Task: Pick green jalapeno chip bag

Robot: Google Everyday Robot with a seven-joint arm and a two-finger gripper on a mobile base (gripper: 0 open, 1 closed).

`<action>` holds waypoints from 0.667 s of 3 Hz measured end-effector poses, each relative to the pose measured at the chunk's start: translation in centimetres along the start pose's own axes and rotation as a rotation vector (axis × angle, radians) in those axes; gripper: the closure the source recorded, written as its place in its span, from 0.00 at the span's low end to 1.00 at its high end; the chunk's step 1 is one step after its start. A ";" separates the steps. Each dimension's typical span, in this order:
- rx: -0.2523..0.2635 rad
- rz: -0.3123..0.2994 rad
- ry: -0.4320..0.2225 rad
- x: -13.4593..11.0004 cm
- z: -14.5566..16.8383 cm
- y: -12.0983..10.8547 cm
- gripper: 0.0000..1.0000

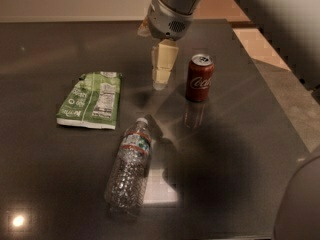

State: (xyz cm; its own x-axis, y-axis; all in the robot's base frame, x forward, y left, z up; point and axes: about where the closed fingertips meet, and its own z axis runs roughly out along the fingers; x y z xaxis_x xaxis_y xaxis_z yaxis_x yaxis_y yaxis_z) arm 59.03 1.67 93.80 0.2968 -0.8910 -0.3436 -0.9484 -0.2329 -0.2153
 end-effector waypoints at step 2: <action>-0.095 -0.036 0.042 -2.8 6.6 -4.7 0.00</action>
Offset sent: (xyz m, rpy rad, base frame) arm 0.0625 0.0899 -0.0609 -0.1377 0.1148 0.0861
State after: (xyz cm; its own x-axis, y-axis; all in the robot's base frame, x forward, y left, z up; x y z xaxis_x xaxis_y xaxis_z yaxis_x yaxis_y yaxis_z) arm 63.35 7.87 89.71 0.3274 -0.8965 -0.2986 -0.9442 -0.2986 -0.1387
